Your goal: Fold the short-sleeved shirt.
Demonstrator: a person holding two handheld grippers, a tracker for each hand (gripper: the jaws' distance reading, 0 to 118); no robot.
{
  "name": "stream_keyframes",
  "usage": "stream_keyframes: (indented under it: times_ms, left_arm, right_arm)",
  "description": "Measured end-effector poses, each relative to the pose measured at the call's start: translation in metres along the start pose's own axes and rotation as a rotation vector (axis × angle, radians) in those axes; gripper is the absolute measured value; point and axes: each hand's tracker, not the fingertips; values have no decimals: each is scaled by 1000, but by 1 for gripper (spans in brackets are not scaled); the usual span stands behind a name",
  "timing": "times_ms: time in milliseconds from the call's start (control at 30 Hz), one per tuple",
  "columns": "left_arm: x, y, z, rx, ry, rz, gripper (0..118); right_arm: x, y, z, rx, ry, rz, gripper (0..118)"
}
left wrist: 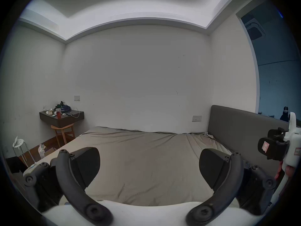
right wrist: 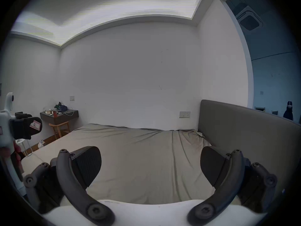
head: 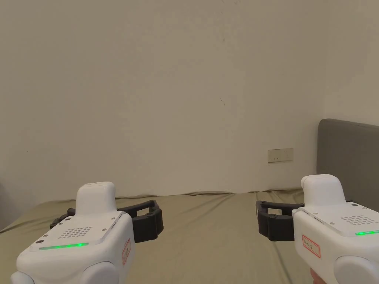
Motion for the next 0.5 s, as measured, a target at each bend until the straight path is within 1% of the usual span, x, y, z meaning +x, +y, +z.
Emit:
stream_keyframes:
  times_ms: [233,400,500]
  left_arm:
    - [3,0,1,-7,-11,-12,118]
    - [3,-2,1,-16,-18,-10,118]
    - [1,-2,2,-20,-19,-2,118]
  right_arm:
    - [3,1,0,1,17,-34,118]
    - [1,2,1,7,27,-20,118]
    - [1,2,3,11,64,-36,118]
